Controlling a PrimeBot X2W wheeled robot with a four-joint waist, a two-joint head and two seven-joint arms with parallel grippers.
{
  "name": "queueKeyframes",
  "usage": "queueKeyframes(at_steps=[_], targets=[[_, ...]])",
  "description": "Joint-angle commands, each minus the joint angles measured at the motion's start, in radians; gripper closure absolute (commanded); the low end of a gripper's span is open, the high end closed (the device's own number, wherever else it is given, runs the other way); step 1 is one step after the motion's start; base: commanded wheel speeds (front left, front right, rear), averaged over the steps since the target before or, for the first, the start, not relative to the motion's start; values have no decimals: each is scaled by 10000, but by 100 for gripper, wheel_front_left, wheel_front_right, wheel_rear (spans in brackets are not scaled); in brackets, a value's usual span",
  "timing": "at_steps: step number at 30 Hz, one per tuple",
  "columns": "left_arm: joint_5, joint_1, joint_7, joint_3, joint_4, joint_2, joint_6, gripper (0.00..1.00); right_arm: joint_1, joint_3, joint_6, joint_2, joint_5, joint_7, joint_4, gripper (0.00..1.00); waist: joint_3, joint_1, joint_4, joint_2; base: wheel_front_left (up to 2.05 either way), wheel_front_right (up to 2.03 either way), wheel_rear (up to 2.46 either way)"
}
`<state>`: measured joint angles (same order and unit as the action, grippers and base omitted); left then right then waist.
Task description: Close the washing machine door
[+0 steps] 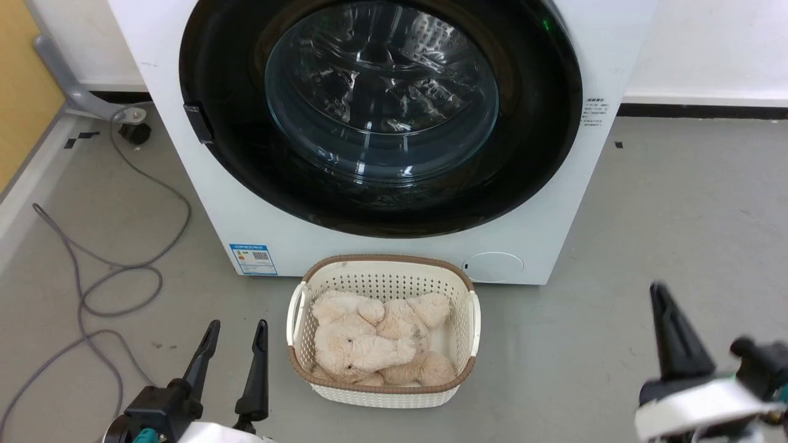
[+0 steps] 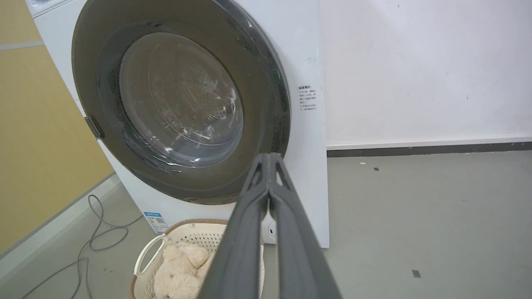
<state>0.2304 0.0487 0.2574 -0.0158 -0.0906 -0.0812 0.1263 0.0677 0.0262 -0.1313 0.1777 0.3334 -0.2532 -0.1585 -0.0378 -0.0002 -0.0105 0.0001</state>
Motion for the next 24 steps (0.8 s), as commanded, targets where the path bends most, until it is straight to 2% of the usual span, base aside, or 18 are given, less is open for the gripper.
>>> queueKeyframes(at_steps=[1, 2, 3, 10, 24], targets=[[-129, 105, 44, 35, -60, 30, 44, 0, -340, -78, 6, -206, -141, -53, 61, 100, 40, 2, -18, -1, 0, 0, 0], [-170, 131, 44, 56, -79, 47, 44, 0, -507, -111, 6, -317, -259, -56, 108, 76, 65, 2, -27, -1, 0, 0, 0], [-198, 165, 44, 75, -89, 70, 44, 0, -672, -138, 6, -412, -388, -60, 156, 0, 88, 2, -37, -1, 0, 0, 0], [-481, 333, 44, 186, -16, 214, 24, 0, -1258, -306, 6, -794, -794, -79, 222, 0, 157, 2, -88, -1, 0, 0, 0], [-715, 406, 44, 317, 60, 292, 16, 0, -1485, -476, 6, -935, -1034, -84, 891, 0, 166, 2, -138, -1, 0, 0, 0]])
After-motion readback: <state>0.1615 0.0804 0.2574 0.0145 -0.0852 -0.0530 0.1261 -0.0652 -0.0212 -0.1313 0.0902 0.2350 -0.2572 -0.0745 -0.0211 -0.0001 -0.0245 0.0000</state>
